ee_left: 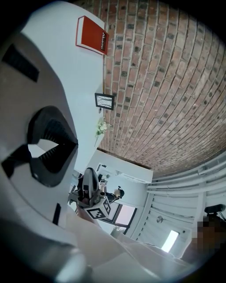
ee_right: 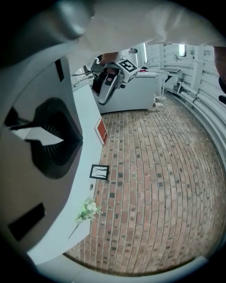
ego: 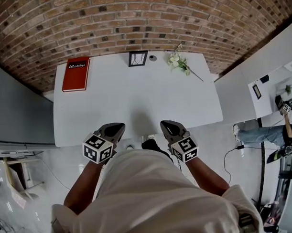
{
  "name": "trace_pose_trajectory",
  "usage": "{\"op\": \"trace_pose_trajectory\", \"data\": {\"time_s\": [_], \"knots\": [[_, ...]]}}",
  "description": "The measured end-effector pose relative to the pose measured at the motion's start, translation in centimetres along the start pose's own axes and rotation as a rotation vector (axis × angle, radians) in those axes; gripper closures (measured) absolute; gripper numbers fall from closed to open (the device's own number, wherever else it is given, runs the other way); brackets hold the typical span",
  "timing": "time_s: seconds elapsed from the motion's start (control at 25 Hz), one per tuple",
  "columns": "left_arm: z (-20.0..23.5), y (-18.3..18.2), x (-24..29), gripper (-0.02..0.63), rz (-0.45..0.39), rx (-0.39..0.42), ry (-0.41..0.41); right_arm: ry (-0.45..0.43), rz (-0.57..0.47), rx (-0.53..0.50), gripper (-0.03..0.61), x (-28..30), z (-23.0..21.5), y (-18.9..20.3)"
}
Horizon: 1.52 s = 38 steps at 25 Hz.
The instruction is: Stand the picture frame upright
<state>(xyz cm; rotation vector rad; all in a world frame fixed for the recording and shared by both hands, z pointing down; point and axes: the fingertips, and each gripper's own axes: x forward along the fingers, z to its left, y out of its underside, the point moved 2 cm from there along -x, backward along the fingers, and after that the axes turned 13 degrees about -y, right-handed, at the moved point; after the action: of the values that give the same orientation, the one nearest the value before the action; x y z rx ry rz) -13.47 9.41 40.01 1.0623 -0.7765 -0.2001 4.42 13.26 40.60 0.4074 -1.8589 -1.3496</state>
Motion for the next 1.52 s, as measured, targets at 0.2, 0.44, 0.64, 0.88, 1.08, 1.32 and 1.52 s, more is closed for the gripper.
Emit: {"op": "trace_pose_trajectory", "data": {"time_s": [0.2,0.44,0.64,0.88,1.08,1.32,1.52], "knots": [[-0.1,0.0,-0.2,0.618,0.003,0.009,0.009,-0.015,-0.005,-0.011,0.574,0.2,0.6,0.0],[0.1,0.4,-0.5,0.62,0.024,0.014,0.004,-0.016,-0.003,-0.012,0.574,0.3,0.8,-0.1],[0.3,0.8,-0.8,0.62,0.027,0.011,0.002,-0.012,0.001,-0.011,0.574,0.2,1.0,0.0],[0.4,0.9,-1.0,0.618,0.03,0.007,0.0,-0.013,0.012,-0.013,0.574,0.1,1.0,0.4],[0.6,1.1,-0.8,0.62,0.034,-0.001,-0.008,-0.021,0.016,-0.01,0.574,0.1,0.9,0.7],[0.5,1.3,-0.2,0.618,0.045,-0.01,-0.013,-0.033,0.027,-0.005,0.574,0.4,0.5,1.0],[0.6,1.3,0.6,0.62,0.05,-0.012,-0.016,-0.033,0.028,-0.005,0.574,0.6,-0.4,1.0]]}}
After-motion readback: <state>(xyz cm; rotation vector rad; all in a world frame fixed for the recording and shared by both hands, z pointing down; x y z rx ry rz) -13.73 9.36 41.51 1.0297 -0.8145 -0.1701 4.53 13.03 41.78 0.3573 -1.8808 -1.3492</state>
